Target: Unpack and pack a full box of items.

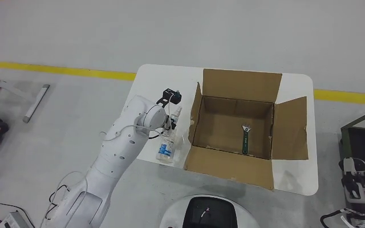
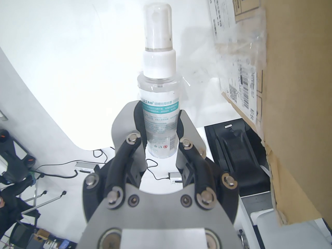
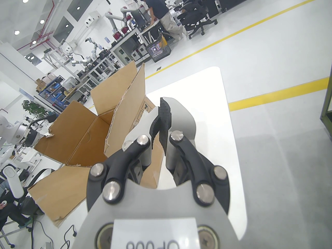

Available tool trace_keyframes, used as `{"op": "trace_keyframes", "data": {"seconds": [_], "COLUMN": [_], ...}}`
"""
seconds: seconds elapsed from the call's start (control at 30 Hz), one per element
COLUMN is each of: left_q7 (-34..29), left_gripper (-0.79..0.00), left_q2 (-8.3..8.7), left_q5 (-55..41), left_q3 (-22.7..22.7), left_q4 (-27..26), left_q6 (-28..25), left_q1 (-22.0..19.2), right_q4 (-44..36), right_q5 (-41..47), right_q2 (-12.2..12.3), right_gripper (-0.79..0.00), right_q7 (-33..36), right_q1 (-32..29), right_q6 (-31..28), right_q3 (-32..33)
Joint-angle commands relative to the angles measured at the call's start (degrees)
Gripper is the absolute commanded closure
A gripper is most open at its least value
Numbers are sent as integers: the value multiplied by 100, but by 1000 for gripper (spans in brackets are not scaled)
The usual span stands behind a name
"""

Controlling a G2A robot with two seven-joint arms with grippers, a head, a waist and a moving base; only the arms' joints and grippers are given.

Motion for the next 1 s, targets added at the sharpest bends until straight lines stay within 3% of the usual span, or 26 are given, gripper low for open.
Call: {"op": "trace_keyframes", "data": {"seconds": [0.0, 0.2, 0.43, 0.73, 0.97], "left_q7": [2, 2, 2, 2, 2], "left_gripper": [0, 0, 0, 0, 0], "left_q2": [54, 224, 418, 652, 652], "left_q5": [-92, -323, -468, -1011, -1011], "left_q3": [-102, -277, -179, -40, -40], "left_q4": [-136, -516, -661, -863, -863], "left_q6": [-37, 30, 192, 499, 499], "left_q1": [185, 669, 1037, 1205, 1205], "right_q4": [0, 0, 0, 0, 0], "right_q5": [0, 0, 0, 0, 0], "right_q2": [0, 0, 0, 0, 0], "right_gripper": [0, 0, 0, 0, 0], "right_q7": [0, 0, 0, 0, 0], "right_q1": [0, 0, 0, 0, 0], "right_q6": [0, 0, 0, 0, 0], "right_q3": [0, 0, 0, 0, 0]}}
